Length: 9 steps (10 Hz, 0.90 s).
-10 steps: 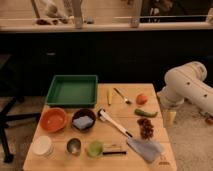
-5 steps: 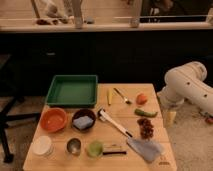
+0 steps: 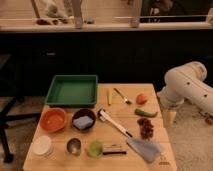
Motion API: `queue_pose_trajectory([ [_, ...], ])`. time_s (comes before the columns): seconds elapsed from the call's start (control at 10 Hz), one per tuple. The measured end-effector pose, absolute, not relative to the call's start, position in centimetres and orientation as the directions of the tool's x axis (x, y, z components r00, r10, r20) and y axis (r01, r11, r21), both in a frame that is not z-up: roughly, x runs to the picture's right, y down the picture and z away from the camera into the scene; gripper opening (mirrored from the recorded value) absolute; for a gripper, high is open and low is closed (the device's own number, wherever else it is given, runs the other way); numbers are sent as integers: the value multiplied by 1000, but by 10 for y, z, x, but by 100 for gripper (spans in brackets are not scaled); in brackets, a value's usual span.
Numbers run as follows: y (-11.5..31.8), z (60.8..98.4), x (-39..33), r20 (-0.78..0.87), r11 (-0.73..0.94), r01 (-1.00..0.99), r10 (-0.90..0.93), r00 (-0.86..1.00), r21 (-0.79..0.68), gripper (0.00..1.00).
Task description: Place grapes in tray
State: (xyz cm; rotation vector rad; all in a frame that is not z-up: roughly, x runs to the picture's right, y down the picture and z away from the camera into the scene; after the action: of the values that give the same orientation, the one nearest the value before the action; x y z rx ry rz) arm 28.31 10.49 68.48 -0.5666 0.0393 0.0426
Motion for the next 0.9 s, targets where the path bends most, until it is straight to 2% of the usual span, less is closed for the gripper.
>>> queue_pose_trajectory([
  [0.9,105,684,283,-35,843,-38,24,999,-537,94],
])
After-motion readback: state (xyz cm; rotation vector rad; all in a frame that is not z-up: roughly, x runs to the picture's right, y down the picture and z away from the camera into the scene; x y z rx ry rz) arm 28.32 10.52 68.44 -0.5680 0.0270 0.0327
